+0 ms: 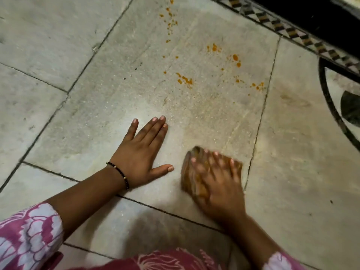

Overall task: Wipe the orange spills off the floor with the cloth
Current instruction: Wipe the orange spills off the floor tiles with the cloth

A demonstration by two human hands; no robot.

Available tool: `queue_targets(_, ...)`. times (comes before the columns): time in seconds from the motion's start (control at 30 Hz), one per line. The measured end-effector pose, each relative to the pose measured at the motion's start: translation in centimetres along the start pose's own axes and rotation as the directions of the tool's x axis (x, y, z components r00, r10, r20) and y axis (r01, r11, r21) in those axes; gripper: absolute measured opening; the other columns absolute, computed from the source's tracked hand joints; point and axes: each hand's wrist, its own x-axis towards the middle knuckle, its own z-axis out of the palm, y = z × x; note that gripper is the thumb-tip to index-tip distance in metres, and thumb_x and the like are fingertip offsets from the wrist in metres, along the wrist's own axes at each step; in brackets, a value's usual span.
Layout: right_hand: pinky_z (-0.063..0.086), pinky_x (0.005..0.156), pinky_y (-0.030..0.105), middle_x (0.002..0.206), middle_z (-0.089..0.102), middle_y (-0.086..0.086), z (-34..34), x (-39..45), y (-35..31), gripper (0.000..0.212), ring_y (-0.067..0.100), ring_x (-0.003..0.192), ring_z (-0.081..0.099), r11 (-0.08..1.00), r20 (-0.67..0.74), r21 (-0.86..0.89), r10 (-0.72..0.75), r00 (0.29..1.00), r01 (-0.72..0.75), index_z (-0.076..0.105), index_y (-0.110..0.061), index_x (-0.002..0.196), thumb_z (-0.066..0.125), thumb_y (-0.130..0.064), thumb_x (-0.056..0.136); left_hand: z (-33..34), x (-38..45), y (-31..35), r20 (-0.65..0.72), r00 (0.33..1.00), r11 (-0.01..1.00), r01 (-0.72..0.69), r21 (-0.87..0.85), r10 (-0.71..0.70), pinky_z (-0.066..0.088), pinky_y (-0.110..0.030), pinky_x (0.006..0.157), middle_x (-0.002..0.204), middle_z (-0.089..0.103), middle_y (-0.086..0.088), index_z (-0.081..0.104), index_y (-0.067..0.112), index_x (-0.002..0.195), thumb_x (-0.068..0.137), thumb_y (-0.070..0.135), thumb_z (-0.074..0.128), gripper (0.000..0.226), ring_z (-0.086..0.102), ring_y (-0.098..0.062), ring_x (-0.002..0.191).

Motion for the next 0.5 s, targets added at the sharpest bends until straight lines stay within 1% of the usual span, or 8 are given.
queue_targets(0.07, 0.008, 0.115, 0.047, 0.154, 0.029, 0.008, -0.7, 4.4, 2.3, 0.071, 0.028, 0.143, 0.022, 0.999, -0.003, -0.016, 0.050, 0.999, -0.050, 0.022, -0.035, 0.148, 0.036, -0.062, 0.083, 0.0, 0.0, -0.1, -0.004, 1.000, 1.000, 0.004, 0.005, -0.004, 0.009, -0.055, 0.115, 0.157, 0.009, -0.009, 0.016, 0.007, 0.149, 0.082, 0.075, 0.026, 0.096, 0.008, -0.021, 0.145)
queue_targets(0.13, 0.006, 0.116, 0.048, 0.154, 0.030, 0.009, -1.5, 9.4, 5.2, 0.073, 0.027, 0.143, 0.021, 0.985, -0.036, 0.004, 0.174, 0.984, -0.174, 0.022, -0.034, 0.148, 0.031, -0.066, 0.083, 0.0, -0.1, -0.1, 0.001, 1.000, 1.000, 0.000, 0.008, 0.000, 0.010, -0.055, 0.115, 0.157, 0.008, -0.009, 0.015, 0.007, 0.149, 0.082, 0.076, 0.026, 0.096, 0.007, -0.021, 0.145)
queue_targets(0.2, 0.009, 0.116, 0.049, 0.152, 0.033, 0.011, -2.3, 13.1, 7.1, 0.072, 0.028, 0.142, 0.023, 0.958, -0.097, 0.043, 0.285, 0.953, -0.282, 0.024, -0.035, 0.147, 0.028, -0.065, 0.082, -0.1, -0.1, -0.1, 0.003, 1.000, 1.000, -0.004, 0.003, 0.004, 0.009, -0.055, 0.115, 0.157, 0.008, -0.009, 0.015, 0.008, 0.149, 0.082, 0.076, 0.026, 0.096, 0.007, -0.021, 0.145)
queue_targets(0.3, 0.011, 0.116, 0.047, 0.151, 0.034, 0.013, -1.7, 12.3, 5.2, 0.068, 0.029, 0.141, 0.024, 0.929, -0.146, 0.063, 0.371, 0.917, -0.365, 0.025, -0.031, 0.148, 0.036, -0.056, 0.086, -0.2, -0.1, -0.2, 0.001, 1.000, 1.000, -0.004, -0.001, 0.004, 0.009, -0.054, 0.115, 0.157, 0.010, -0.010, 0.017, 0.007, 0.149, 0.082, 0.075, 0.026, 0.096, 0.008, -0.021, 0.145)
queue_targets(0.33, 0.011, 0.116, 0.048, 0.152, 0.032, 0.012, -1.2, 9.9, 3.7, 0.067, 0.030, 0.141, 0.024, 0.936, -0.134, 0.063, 0.351, 0.927, -0.346, 0.024, -0.029, 0.149, 0.039, -0.052, 0.087, -0.2, -0.1, -0.1, 0.000, 1.000, 1.000, -0.004, -0.002, 0.004, 0.009, -0.054, 0.114, 0.157, 0.011, -0.010, 0.018, 0.007, 0.149, 0.082, 0.075, 0.026, 0.096, 0.008, -0.022, 0.145)
queue_targets(0.4, 0.011, 0.116, 0.049, 0.155, 0.026, 0.009, -0.3, 3.6, 0.9, 0.068, 0.029, 0.142, 0.022, 0.970, -0.089, 0.046, 0.243, 0.966, -0.239, 0.022, -0.031, 0.149, 0.042, -0.049, 0.086, -0.2, -0.1, -0.1, 0.001, 1.000, 1.000, -0.010, -0.006, 0.010, 0.010, -0.055, 0.114, 0.157, 0.012, -0.010, 0.018, 0.007, 0.149, 0.082, 0.075, 0.026, 0.095, 0.009, -0.022, 0.145)
queue_targets(0.47, 0.011, 0.115, 0.047, 0.155, 0.021, 0.005, 0.2, -1.1, 0.0, 0.072, 0.028, 0.142, 0.023, 0.998, -0.041, 0.008, 0.070, 0.997, -0.070, 0.020, -0.033, 0.148, 0.042, -0.056, 0.083, -0.1, -0.1, -0.1, -0.002, 1.000, 1.000, -0.007, -0.007, 0.007, 0.009, -0.055, 0.115, 0.157, 0.011, -0.010, 0.017, 0.007, 0.149, 0.082, 0.075, 0.026, 0.095, 0.009, -0.022, 0.145)
queue_targets(0.5, 0.011, 0.114, 0.047, 0.155, 0.021, 0.004, 0.0, -1.6, 0.9, 0.075, 0.028, 0.141, 0.025, 1.000, -0.012, -0.002, 0.012, 1.000, -0.012, 0.020, -0.035, 0.148, 0.041, -0.061, 0.081, -0.1, -0.1, -0.1, -0.001, 1.000, 1.000, -0.006, -0.008, 0.006, 0.009, -0.055, 0.115, 0.157, 0.011, -0.009, 0.016, 0.008, 0.149, 0.082, 0.075, 0.025, 0.095, 0.009, -0.022, 0.145)
